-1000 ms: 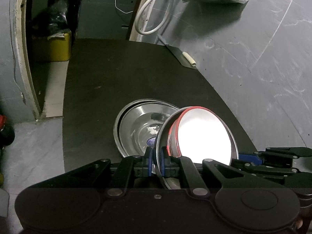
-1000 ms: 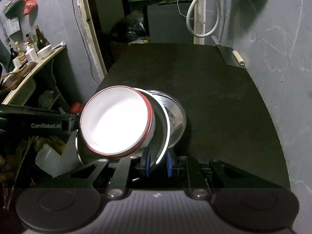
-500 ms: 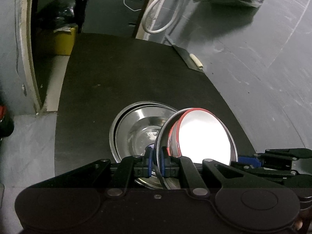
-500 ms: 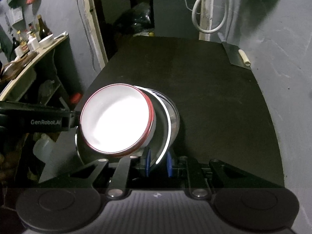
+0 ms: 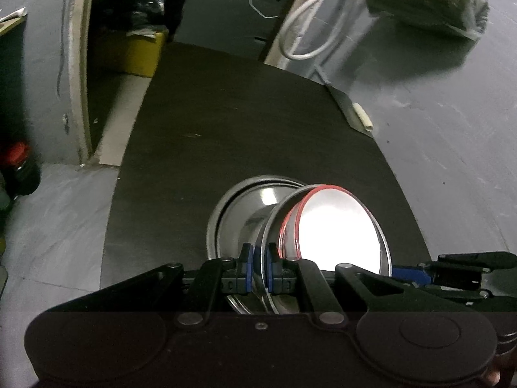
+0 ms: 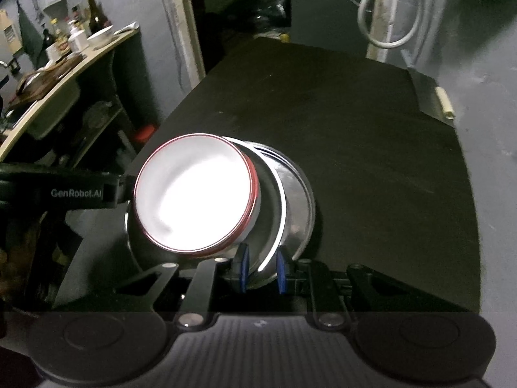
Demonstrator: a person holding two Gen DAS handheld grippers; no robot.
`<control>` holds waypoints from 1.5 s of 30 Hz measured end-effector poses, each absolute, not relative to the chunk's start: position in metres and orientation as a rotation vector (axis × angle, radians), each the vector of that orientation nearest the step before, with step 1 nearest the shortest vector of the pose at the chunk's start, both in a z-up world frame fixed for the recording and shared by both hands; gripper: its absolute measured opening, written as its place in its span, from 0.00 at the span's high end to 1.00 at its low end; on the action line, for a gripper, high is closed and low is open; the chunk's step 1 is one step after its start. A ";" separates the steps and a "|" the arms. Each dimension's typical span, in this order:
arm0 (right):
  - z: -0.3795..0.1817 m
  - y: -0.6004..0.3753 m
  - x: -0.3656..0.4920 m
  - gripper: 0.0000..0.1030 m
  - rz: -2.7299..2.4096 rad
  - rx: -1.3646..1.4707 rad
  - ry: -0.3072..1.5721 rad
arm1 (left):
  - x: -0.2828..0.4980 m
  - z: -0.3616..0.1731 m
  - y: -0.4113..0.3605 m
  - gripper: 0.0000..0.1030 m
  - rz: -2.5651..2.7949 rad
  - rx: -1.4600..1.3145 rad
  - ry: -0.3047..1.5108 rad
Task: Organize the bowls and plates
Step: 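Lift the pot holding the bowls and carry it over the plate stack, then lower the pot onto the steel plate stack and open both grippers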
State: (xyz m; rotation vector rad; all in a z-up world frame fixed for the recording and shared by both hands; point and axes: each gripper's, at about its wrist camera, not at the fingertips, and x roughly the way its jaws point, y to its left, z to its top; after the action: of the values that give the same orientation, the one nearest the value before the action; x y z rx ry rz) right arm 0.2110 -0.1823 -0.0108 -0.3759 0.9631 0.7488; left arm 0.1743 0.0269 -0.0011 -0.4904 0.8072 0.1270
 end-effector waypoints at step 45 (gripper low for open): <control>-0.022 -0.194 0.232 0.55 0.666 -0.184 0.926 | 0.189 -0.001 0.035 0.54 0.223 -0.347 0.896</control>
State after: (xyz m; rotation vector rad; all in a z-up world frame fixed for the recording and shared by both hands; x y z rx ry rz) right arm 0.2325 -0.1939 -0.0215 -0.1843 0.9257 0.6664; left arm 0.1890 0.0353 -0.0006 -0.3470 0.8963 0.2230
